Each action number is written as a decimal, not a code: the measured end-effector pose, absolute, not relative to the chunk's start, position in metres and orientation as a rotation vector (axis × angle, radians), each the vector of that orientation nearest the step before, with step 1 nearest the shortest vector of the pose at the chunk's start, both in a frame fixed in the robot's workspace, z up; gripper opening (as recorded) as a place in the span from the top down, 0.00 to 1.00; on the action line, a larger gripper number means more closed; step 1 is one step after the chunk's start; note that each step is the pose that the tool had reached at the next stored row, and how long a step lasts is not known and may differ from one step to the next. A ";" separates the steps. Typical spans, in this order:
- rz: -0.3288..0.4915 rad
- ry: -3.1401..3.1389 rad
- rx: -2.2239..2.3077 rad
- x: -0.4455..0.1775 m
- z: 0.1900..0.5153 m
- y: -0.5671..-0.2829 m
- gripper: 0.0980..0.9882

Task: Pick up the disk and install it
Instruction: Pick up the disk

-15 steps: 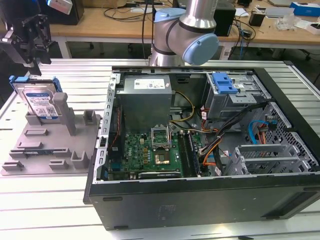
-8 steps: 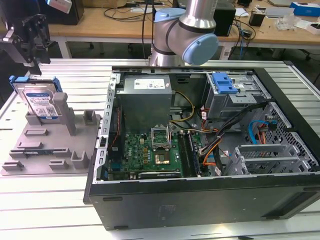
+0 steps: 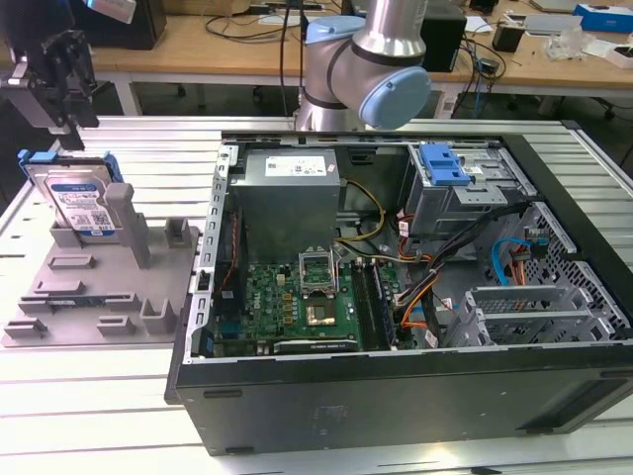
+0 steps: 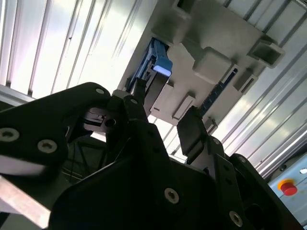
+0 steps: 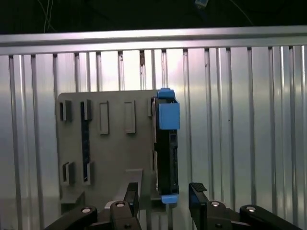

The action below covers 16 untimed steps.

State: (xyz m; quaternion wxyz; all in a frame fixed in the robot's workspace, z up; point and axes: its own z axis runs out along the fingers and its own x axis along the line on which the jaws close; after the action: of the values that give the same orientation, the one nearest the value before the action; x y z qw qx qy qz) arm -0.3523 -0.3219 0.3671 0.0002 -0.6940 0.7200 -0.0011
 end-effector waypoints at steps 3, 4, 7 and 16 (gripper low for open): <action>-0.006 2.261 -2.179 -0.368 0.365 -0.322 0.50; -0.006 2.261 -2.179 -0.375 0.365 -0.321 0.50; -0.006 2.260 -2.179 -0.393 0.363 -0.320 0.50; -0.006 2.229 -2.210 -0.406 0.351 -0.311 0.50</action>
State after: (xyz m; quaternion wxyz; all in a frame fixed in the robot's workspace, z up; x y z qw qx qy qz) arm -0.4058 -0.3113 0.3508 0.0012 -0.7040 0.7101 -0.0020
